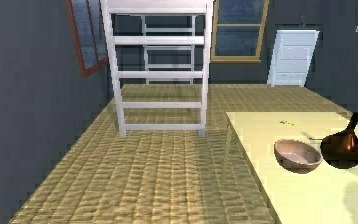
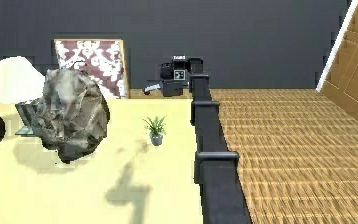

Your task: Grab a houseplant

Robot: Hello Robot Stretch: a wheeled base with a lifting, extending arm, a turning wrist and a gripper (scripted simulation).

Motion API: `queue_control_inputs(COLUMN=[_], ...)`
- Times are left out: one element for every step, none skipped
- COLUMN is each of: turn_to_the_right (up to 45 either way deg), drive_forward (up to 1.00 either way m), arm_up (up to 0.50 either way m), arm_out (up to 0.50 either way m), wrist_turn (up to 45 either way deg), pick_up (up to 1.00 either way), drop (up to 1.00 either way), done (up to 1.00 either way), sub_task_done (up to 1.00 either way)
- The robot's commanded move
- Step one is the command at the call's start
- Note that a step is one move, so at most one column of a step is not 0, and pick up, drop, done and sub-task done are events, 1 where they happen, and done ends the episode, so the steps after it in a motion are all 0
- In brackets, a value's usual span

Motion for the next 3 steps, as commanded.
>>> queue_control_inputs(turn_to_the_right=[0.0, 0.0, 0.0], drive_forward=[0.0, 0.0, 0.0], arm_up=[-0.3, 0.0, 0.1], arm_out=[0.0, 0.0, 0.0], wrist_turn=[0.0, 0.0, 0.0], pick_up=[0.0, 1.0, 0.0], drop=[0.0, 0.0, 0.0], done=[0.0, 0.0, 0.0], sub_task_done=[0.0, 0.0, 0.0])
